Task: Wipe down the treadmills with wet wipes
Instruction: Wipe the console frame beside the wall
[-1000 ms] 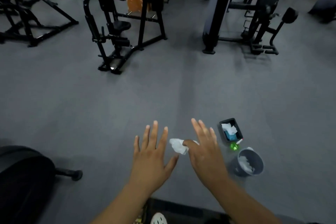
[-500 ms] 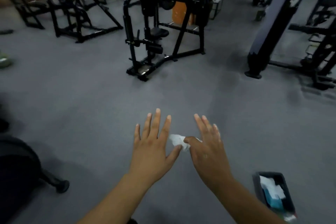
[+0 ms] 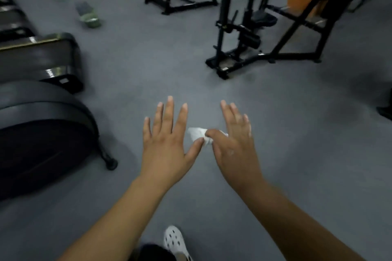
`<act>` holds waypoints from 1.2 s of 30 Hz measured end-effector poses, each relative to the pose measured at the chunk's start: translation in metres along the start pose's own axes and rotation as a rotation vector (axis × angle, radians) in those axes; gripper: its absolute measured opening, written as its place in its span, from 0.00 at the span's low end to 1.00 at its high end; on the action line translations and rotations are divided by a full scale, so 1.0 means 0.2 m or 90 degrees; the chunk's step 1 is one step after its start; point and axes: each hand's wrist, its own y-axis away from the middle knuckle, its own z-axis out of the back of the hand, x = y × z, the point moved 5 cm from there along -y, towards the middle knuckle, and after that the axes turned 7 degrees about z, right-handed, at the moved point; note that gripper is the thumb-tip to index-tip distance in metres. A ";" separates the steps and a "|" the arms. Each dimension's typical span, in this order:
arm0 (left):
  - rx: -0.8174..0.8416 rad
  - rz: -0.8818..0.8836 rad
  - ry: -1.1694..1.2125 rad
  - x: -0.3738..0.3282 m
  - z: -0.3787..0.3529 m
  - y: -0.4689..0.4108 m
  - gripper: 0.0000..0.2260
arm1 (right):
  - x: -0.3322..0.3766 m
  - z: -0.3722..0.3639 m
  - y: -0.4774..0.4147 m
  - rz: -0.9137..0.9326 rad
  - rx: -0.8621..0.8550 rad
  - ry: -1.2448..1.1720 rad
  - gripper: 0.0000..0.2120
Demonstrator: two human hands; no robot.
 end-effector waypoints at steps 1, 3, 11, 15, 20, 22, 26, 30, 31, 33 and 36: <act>-0.011 0.033 -0.004 0.11 0.02 -0.03 0.37 | 0.05 -0.08 -0.10 0.024 0.003 -0.017 0.07; -0.037 0.085 -0.018 0.36 0.07 -0.09 0.37 | 0.16 -0.27 -0.29 0.073 0.008 -0.054 0.06; -0.131 0.311 -0.094 1.46 0.50 -0.20 0.37 | 0.96 -1.02 -1.01 0.262 0.059 -0.211 0.08; -0.160 0.422 -0.143 1.86 0.69 -0.14 0.37 | 1.37 -1.26 -1.28 0.365 0.093 -0.279 0.06; -0.221 0.595 -0.200 2.33 0.92 0.01 0.37 | 1.95 -1.62 -1.55 0.511 0.149 -0.389 0.07; -0.238 0.679 -0.231 2.50 1.00 0.10 0.37 | 2.21 -1.74 -1.61 0.573 0.174 -0.441 0.07; -0.281 0.835 -0.278 2.70 1.14 0.29 0.37 | 2.67 -1.90 -1.67 0.709 0.232 -0.536 0.07; -0.307 0.993 -0.325 2.77 1.24 0.58 0.37 | 3.11 -1.97 -1.59 0.840 0.289 -0.624 0.05; -0.312 1.029 -0.336 2.78 1.26 0.67 0.37 | 3.22 -1.97 -1.54 0.870 0.302 -0.647 0.06; -0.323 1.099 -0.355 2.80 1.30 0.85 0.37 | 3.43 -1.95 -1.41 0.931 0.331 -0.695 0.08; -0.331 1.185 -0.387 2.85 1.37 1.13 0.37 | 3.75 -1.91 -1.20 1.002 0.352 -0.756 0.09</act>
